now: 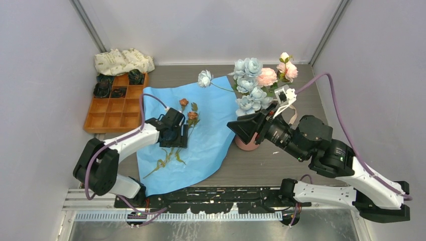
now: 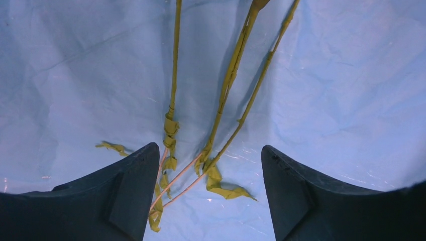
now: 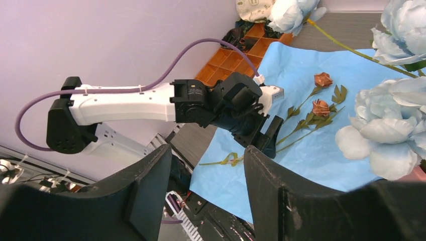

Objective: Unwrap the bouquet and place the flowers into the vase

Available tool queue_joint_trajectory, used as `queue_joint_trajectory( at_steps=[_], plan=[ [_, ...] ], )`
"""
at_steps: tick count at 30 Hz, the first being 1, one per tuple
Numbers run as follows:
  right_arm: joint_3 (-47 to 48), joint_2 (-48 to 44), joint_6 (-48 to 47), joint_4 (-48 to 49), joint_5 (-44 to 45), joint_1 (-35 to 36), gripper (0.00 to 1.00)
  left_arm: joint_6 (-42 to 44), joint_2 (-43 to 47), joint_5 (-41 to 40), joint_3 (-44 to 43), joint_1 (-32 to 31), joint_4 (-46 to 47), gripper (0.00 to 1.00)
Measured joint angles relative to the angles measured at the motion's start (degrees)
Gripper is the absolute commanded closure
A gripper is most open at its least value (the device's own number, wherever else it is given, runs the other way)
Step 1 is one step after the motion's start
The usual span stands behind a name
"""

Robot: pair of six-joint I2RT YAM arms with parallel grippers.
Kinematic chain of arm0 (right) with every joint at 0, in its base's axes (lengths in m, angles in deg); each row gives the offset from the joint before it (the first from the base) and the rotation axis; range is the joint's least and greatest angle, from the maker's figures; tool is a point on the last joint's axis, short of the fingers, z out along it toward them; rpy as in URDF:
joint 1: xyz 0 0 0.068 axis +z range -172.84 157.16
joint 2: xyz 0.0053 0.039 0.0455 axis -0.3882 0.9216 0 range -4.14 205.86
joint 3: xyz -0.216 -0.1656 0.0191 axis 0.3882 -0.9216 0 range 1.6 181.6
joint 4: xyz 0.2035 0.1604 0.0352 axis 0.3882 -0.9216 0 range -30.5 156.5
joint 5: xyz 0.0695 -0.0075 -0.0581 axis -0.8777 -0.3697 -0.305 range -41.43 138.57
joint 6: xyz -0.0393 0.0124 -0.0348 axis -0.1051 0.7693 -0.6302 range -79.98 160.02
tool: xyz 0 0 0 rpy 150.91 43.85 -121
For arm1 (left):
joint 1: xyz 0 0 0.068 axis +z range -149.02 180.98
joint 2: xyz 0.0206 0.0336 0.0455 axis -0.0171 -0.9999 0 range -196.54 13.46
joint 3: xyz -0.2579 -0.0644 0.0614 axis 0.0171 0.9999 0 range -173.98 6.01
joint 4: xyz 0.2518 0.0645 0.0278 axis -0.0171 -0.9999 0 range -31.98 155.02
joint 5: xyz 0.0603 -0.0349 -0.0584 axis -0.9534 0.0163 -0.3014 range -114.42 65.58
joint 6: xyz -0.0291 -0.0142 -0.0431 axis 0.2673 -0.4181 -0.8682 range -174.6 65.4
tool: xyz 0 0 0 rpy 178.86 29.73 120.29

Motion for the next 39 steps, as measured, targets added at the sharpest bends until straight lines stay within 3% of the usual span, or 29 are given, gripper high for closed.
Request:
queue_joint_trajectory(
  at_steps=[11, 16, 22, 30, 34, 39],
  plan=[
    [-2.1, -1.4, 0.0, -0.5, 0.9, 0.0, 0.39, 0.8, -6.5, -1.1, -1.0, -1.2, 2.1, 0.26],
    [-2.8, -2.1, 0.0, -0.5, 1.5, 0.0, 0.39, 1.2, -8.1, -1.8, -2.3, -2.4, 2.7, 0.32],
    [-3.3, -2.5, 0.0, -0.4, 1.9, 0.0, 0.40, 1.6, -10.6, -3.5, -4.3, -3.3, 2.3, 0.63],
    [-3.7, -2.5, 0.0, 0.0, 2.3, 0.0, 0.40, 1.6, -12.3, -3.6, -6.1, -4.6, 2.9, 0.86],
    [-3.9, -2.5, 0.0, 0.1, 2.8, 0.0, 0.40, 1.6, -12.4, -3.9, -6.1, -5.0, 3.2, 0.87],
    [-4.0, -2.5, 0.0, 0.1, 3.0, 0.0, 0.40, 1.5, -12.2, -4.0, -6.3, -5.1, 3.1, 0.79]
  ],
)
